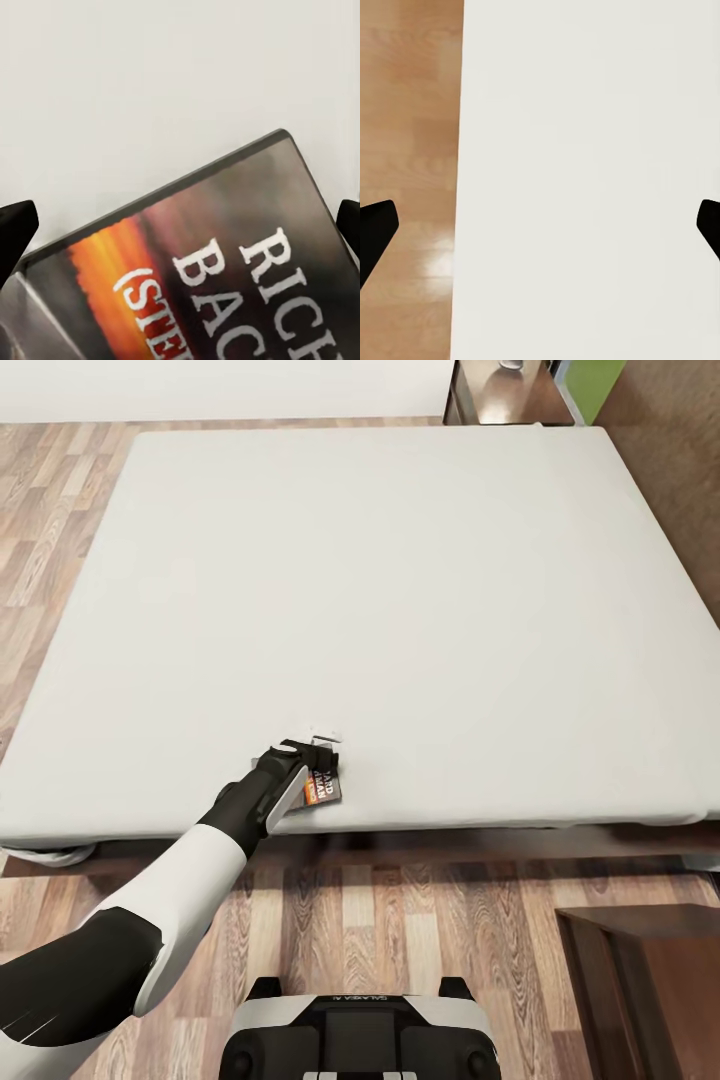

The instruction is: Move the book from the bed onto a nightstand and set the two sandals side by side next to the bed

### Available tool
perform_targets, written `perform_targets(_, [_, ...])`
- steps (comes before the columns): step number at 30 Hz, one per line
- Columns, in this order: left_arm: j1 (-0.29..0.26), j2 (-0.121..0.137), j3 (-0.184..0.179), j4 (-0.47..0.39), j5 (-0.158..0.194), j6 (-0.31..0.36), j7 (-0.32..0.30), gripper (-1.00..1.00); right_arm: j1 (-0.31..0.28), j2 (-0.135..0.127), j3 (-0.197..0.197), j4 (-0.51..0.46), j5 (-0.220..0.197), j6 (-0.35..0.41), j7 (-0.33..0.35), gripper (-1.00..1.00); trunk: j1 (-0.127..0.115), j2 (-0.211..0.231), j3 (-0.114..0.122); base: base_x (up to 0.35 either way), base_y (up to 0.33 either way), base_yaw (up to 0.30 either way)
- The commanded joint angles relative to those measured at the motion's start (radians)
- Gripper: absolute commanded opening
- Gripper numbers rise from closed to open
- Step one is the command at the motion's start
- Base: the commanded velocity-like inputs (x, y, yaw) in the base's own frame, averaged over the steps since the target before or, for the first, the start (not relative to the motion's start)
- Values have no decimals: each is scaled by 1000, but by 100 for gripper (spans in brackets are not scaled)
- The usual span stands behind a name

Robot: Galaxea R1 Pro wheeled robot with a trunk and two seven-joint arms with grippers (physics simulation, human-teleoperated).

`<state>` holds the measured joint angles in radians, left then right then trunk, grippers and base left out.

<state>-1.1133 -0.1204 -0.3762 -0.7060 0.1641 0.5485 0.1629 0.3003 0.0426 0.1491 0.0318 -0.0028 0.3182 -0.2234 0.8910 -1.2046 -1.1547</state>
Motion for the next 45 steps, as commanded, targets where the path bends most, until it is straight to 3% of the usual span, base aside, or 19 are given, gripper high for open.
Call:
perform_targets(1, [0,1,-4,-1,11,4,9,100,0,0,7,-1,0,5,-2,100,0,0,0,-134,55,0])
perform_targets(45, [0,1,-4,-1,11,4,9,100,0,1,7,-1,0,5,-2,100,0,0,0,-37,12,0])
